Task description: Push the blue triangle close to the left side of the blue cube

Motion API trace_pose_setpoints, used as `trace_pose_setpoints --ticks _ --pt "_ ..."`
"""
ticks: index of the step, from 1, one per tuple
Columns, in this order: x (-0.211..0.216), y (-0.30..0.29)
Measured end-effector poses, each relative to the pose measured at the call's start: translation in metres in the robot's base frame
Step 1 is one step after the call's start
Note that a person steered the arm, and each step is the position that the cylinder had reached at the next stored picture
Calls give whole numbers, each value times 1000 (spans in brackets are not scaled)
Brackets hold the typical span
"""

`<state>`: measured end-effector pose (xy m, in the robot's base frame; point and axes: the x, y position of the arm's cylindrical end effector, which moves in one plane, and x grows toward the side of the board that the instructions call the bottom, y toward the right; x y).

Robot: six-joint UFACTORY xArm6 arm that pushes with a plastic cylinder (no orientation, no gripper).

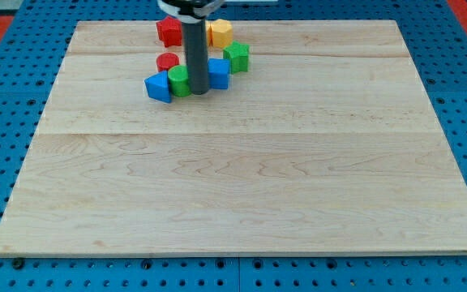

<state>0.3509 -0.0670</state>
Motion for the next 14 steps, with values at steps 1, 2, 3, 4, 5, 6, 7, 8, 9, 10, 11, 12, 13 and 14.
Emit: trace_pose_setpoints --ticks 1,2,3,4,5,6,7,8,9,10,11,12,13,14 --pt "-25 -8" --pt "-26 -26" --pt "-21 -16" --pt "-14 -14" --pt "1 -2" --pt "47 -23" --pt "52 -46" --pt "52 -94" --pt "29 -111" --pt "21 -82" --pt "21 -71" --pt "21 -71" --pt "21 -69" --pt "25 -64"
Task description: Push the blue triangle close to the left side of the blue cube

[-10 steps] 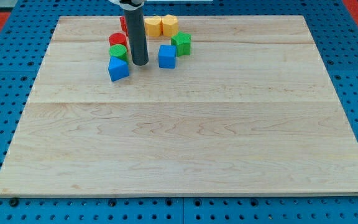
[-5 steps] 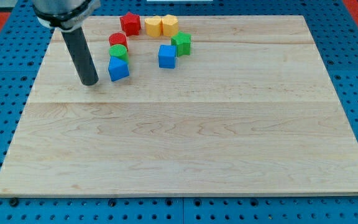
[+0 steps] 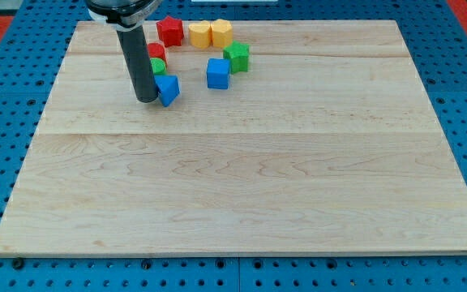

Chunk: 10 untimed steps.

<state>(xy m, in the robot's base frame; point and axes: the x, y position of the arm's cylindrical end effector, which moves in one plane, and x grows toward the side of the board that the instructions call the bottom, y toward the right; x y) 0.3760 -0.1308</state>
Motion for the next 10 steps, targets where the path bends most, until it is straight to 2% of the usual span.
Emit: trace_pose_setpoints --ticks 7,10 --pt "2 41" --pt "-17 62"
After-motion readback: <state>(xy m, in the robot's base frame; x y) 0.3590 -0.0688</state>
